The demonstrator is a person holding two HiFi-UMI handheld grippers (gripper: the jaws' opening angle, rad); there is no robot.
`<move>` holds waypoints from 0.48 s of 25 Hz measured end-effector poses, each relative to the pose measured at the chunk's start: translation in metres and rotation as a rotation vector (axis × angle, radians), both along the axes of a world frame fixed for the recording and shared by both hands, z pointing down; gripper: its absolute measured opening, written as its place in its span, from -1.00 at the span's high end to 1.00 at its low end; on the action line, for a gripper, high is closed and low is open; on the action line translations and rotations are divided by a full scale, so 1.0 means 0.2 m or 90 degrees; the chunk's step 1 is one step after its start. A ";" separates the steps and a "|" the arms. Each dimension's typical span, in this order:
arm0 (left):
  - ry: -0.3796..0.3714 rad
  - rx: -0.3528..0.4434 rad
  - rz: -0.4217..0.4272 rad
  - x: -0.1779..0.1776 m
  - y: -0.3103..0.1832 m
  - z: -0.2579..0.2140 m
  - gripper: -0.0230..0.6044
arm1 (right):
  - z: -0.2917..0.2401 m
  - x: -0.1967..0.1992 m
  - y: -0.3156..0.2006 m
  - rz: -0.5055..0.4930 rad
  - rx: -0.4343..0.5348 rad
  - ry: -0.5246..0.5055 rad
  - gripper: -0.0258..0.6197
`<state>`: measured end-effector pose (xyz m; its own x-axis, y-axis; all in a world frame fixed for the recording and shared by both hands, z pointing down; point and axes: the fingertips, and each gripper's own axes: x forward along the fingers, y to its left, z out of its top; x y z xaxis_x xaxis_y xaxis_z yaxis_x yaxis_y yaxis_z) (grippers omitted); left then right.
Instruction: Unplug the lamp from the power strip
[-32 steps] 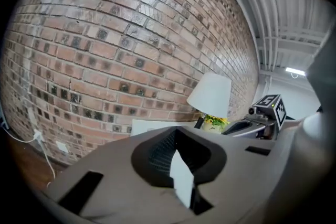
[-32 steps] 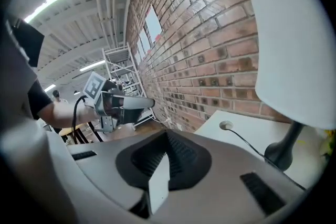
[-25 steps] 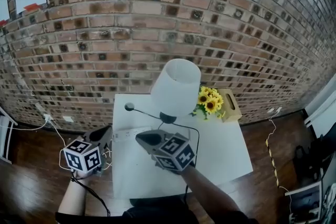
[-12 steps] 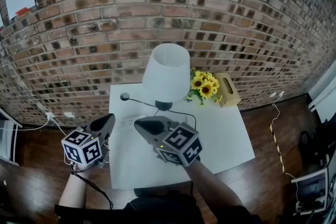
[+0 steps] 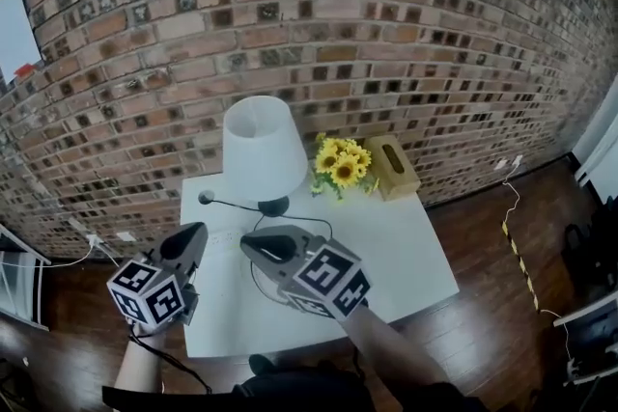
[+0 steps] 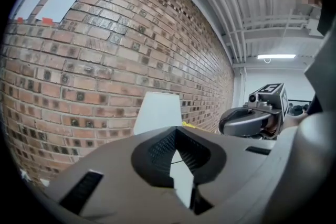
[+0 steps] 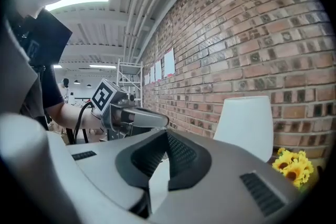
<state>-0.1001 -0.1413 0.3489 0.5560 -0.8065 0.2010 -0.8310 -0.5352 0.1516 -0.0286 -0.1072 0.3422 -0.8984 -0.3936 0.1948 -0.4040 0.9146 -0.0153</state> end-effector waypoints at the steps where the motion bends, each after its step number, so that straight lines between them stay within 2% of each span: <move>1: 0.004 0.007 -0.001 0.03 0.01 -0.03 0.89 | -0.02 0.04 0.00 0.000 0.005 -0.001 0.91; 6: 0.011 0.039 -0.012 0.17 0.08 -0.14 0.89 | -0.06 0.20 0.05 -0.004 0.027 0.002 0.91; 12: 0.012 0.037 -0.008 0.31 0.15 -0.17 0.89 | -0.07 0.29 0.14 -0.038 0.017 -0.005 0.91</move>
